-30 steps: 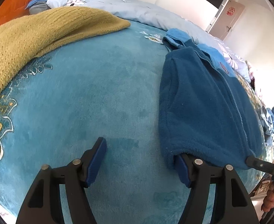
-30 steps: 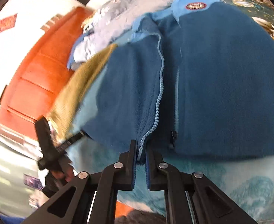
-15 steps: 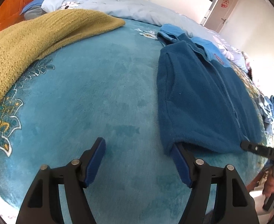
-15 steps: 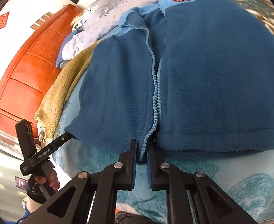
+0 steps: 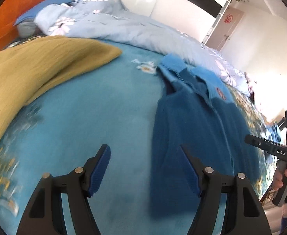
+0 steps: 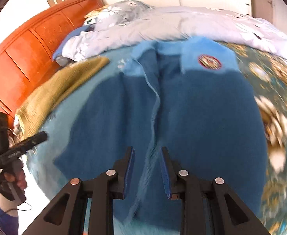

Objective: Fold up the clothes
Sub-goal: 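Grasp the jacket hem beside the zipper with the right gripper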

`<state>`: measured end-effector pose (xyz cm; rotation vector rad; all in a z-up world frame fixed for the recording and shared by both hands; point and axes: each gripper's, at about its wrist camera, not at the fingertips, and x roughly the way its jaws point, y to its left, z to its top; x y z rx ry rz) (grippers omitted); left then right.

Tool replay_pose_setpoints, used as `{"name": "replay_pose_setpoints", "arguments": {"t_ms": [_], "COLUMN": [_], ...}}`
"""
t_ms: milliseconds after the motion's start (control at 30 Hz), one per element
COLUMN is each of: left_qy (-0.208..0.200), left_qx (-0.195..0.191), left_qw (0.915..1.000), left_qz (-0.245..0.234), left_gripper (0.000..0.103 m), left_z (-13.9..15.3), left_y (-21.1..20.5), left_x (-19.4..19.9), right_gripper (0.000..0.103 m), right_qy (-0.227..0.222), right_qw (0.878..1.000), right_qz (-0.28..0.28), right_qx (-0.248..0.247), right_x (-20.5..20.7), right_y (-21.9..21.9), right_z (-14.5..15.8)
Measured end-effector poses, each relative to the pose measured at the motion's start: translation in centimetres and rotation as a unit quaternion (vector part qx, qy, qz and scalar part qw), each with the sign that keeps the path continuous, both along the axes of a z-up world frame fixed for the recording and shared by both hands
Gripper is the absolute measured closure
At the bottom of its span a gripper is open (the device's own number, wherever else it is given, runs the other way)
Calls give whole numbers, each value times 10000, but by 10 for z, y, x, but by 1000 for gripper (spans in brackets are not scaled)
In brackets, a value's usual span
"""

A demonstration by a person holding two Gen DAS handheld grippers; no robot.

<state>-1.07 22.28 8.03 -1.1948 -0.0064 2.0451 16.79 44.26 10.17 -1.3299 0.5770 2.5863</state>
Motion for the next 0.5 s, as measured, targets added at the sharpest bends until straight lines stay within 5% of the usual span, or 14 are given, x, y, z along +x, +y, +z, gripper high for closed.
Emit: {"name": "replay_pose_setpoints", "arguments": {"t_ms": [233,500], "left_qy": [-399,204], "left_qx": [63,-205], "left_qw": [9992,9995], "left_qz": [50,145], "left_gripper": [31,31], "left_z": [-38,-53], "left_y": [48,51], "left_x": [-14,8], "right_gripper": [69,69], "right_qy": [-191,-520], "right_qw": [9985,9904], "right_qz": [321,671], "right_qx": [392,1091], "right_x": [-90,-190], "right_y": [11,23], "right_z": [-3,-19]}}
